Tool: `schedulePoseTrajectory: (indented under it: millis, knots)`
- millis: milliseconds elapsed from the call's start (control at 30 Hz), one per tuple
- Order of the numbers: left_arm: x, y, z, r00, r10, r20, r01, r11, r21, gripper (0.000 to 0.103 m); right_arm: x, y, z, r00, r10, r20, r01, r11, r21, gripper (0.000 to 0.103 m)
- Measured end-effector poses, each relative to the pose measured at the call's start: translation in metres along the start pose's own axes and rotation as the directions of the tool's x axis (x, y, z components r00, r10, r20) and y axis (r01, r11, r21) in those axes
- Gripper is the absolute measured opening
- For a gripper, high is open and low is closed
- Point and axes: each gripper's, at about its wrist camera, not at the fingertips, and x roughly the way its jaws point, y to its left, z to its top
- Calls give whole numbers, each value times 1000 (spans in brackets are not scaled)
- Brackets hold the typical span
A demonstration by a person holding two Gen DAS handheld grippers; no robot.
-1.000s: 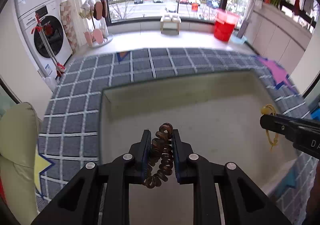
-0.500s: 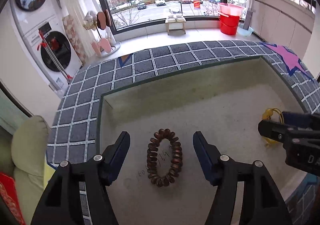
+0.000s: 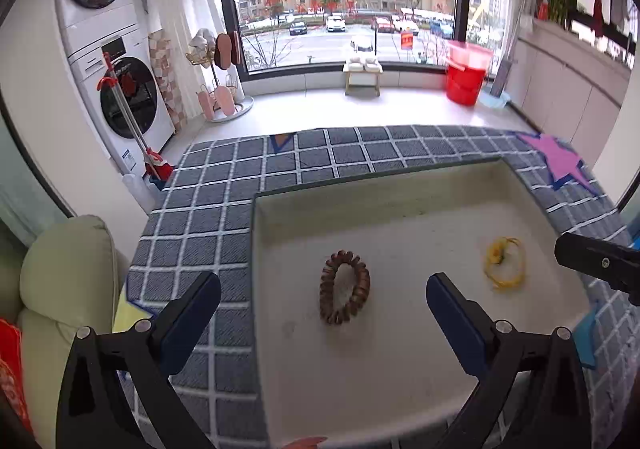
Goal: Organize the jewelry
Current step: 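Carry both items into the tray and open both tools to release, then grasp the black hair claw clip with the left tool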
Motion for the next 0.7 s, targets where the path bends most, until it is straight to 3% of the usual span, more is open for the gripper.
schedulePoseTrajectory:
  millis: [200, 367, 700]
  knots:
    - [-46, 23, -30, 999, -4, 39, 5, 1000, -8, 103, -39, 4, -23, 997, 38, 73, -38, 999, 1, 86]
    - [-69, 38, -66, 999, -47, 8, 47, 999, 13, 103, -71, 4, -47, 986, 84, 145, -86, 996, 7, 86]
    - [-90, 49, -126, 997, -73, -34, 71, 996, -50, 103, -93, 10, -120, 1000, 30, -5, -30, 999, -22, 86]
